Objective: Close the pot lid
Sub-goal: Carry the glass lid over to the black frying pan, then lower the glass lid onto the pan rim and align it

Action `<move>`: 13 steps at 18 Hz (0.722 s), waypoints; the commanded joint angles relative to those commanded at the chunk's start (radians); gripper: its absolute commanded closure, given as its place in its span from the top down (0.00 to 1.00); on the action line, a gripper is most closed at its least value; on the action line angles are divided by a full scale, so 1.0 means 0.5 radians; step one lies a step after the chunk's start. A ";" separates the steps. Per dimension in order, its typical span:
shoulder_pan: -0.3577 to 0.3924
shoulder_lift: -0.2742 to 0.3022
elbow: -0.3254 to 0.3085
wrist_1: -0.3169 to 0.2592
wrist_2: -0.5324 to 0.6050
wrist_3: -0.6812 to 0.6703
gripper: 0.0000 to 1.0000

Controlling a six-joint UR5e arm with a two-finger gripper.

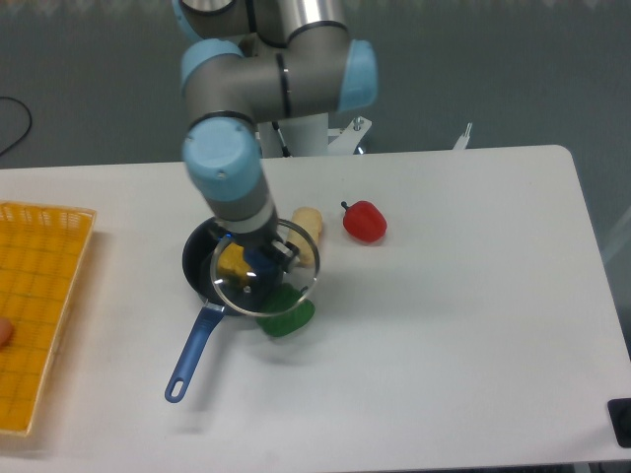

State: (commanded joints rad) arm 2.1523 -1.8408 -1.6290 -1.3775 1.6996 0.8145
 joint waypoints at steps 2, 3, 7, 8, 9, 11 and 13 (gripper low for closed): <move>-0.040 0.009 -0.028 0.000 0.003 0.000 0.51; -0.052 0.009 -0.043 0.000 0.003 0.000 0.51; -0.083 0.006 -0.095 0.003 0.003 -0.006 0.51; -0.083 0.009 -0.110 0.003 0.000 -0.037 0.51; -0.086 0.015 -0.123 0.006 0.003 -0.061 0.51; -0.092 0.021 -0.129 0.006 0.018 -0.061 0.51; -0.123 0.015 -0.132 0.006 0.034 -0.064 0.51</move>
State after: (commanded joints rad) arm 2.0908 -1.8331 -1.6950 -1.3744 1.7165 0.7823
